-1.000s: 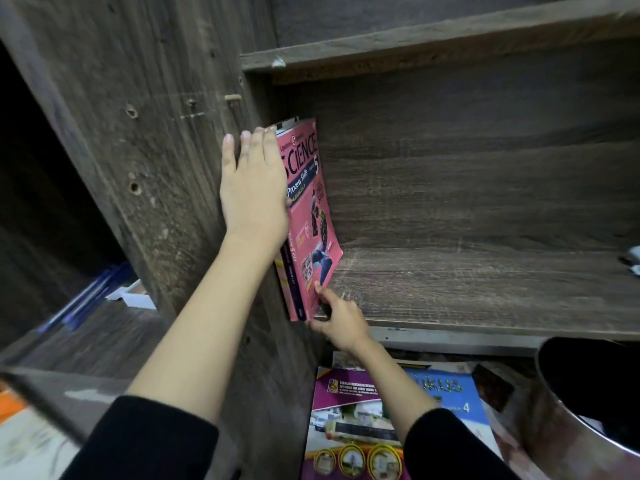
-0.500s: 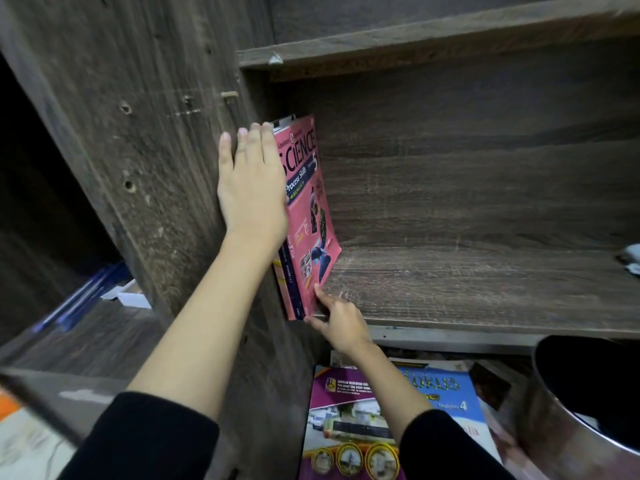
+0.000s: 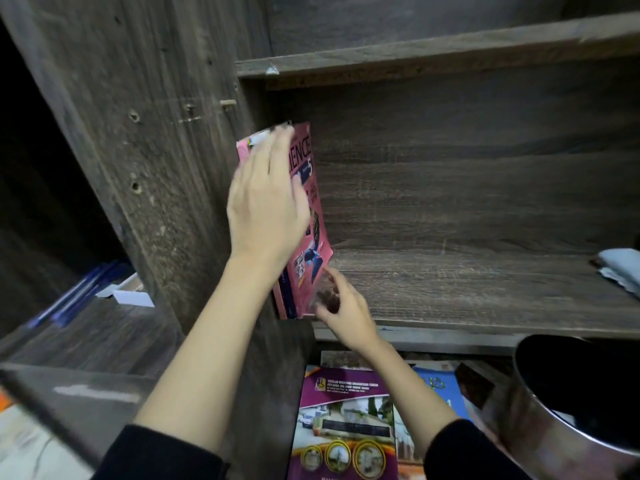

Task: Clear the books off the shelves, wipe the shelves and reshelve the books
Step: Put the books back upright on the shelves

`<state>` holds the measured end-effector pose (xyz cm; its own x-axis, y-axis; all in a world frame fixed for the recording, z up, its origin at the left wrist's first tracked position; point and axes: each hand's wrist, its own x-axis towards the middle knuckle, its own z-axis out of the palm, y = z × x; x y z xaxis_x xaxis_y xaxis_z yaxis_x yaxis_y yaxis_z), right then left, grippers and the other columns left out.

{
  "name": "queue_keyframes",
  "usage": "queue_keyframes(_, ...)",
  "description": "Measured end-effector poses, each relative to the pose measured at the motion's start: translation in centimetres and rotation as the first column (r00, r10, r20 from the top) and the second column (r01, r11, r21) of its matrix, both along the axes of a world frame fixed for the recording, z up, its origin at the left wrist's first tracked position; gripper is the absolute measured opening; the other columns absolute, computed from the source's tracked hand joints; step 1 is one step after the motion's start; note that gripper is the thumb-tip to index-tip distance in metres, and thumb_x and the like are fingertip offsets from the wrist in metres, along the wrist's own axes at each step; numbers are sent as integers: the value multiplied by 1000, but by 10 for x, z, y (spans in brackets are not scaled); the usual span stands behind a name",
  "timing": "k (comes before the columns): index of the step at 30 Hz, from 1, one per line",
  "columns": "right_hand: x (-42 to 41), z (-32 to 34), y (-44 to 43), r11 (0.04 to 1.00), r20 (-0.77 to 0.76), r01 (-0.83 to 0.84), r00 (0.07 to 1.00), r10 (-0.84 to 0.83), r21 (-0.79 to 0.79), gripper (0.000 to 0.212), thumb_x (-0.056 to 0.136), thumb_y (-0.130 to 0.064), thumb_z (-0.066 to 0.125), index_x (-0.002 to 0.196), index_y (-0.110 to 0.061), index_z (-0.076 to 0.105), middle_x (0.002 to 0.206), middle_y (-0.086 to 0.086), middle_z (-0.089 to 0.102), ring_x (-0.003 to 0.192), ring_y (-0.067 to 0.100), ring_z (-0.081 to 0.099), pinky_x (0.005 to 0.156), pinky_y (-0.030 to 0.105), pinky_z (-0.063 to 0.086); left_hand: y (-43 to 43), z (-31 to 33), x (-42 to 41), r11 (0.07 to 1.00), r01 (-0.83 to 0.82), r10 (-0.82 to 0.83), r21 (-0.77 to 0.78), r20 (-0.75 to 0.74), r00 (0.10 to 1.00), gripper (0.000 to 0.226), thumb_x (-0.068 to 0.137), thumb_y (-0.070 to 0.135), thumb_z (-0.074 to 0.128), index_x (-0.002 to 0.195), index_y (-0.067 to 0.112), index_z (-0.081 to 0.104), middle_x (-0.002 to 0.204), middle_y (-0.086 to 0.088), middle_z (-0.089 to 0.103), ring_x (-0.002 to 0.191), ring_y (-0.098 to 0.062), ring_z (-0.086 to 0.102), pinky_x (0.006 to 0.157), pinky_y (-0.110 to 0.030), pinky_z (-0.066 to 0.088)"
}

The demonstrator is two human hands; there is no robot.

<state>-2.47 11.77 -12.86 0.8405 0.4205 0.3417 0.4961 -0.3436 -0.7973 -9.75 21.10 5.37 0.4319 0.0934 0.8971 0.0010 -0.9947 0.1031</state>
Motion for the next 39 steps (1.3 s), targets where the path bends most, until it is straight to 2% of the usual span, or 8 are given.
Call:
queue_keyframes(4, -13, -6, -23, 955, 122, 289, 948, -294, 59, 20, 86, -16, 58, 103, -13, 66, 98, 5, 68, 91, 26, 63, 75, 33, 46, -20, -48, 2, 975, 204, -194, -93, 105, 975, 23, 88, 15, 48, 105, 12, 64, 100, 0, 67, 87, -16, 63, 75, -29, 49)
queue_keyframes(10, -25, -45, -60, 874, 35, 472, 881, -472, -111, 11, 88, -19, 57, 89, -13, 67, 90, 6, 70, 85, 30, 64, 64, 32, 38, -30, -154, 6, 937, 224, -268, -268, -140, 953, 20, 88, 24, 46, 92, 19, 64, 87, 6, 69, 71, -13, 65, 62, -26, 49)
queue_keyframes(15, -29, -88, -81, 830, -69, 465, 859, -507, -309, 16, 92, -25, 53, 94, -14, 64, 93, 8, 70, 88, 29, 64, 64, 31, 40, -21, -225, 11, 965, 114, -241, -235, -635, 734, 20, 96, 27, 42, 107, 23, 58, 107, 7, 65, 93, -17, 64, 77, -30, 48)
queue_keyframes(21, -18, -154, -92, 818, -378, 295, 775, -507, -494, 47, 93, -39, 55, 129, -11, 47, 125, 12, 58, 113, 29, 56, 81, 32, 44, -7, -278, 29, 965, 8, -238, -263, -857, 457, 28, 97, 28, 42, 123, 22, 51, 125, 4, 53, 110, -16, 55, 87, -30, 46)
queue_keyframes(24, -14, -188, -92, 856, -548, 257, 677, -491, -449, 63, 91, -43, 59, 135, -3, 40, 133, 20, 51, 119, 33, 52, 90, 34, 43, 3, -311, 42, 969, -41, -216, -242, -920, 328, 39, 98, 32, 41, 135, 18, 42, 135, -1, 45, 121, -20, 46, 96, -31, 43)
queue_keyframes(30, -7, -231, -86, 872, -682, 227, 549, -483, -434, 75, 89, -49, 60, 139, 2, 35, 135, 20, 50, 124, 31, 49, 93, 31, 40, 13, -360, 68, 989, -15, -142, -148, -968, 208, 60, 98, 37, 43, 149, 14, 21, 153, -5, 26, 139, -23, 28, 112, -32, 27)
queue_keyframes(34, -1, -250, -73, 894, -745, 271, 495, -447, -357, 65, 85, -48, 65, 123, 1, 47, 116, 16, 62, 106, 29, 60, 82, 32, 47, 14, -382, 92, 997, 38, -74, -70, -990, 118, 67, 98, 47, 37, 151, 13, 13, 157, -2, 16, 144, -21, 15, 115, -37, 20)
queue_keyframes(39, 9, -299, -66, 889, -777, 303, 441, -449, -342, 76, 54, -64, 76, 103, -8, 59, 104, 14, 64, 90, 30, 65, 79, 42, 55, 6, -401, 117, 997, 63, -35, -32, -999, 38, 66, 99, 52, 25, 152, 18, 6, 159, 0, 4, 146, -21, 5, 116, -43, 9)
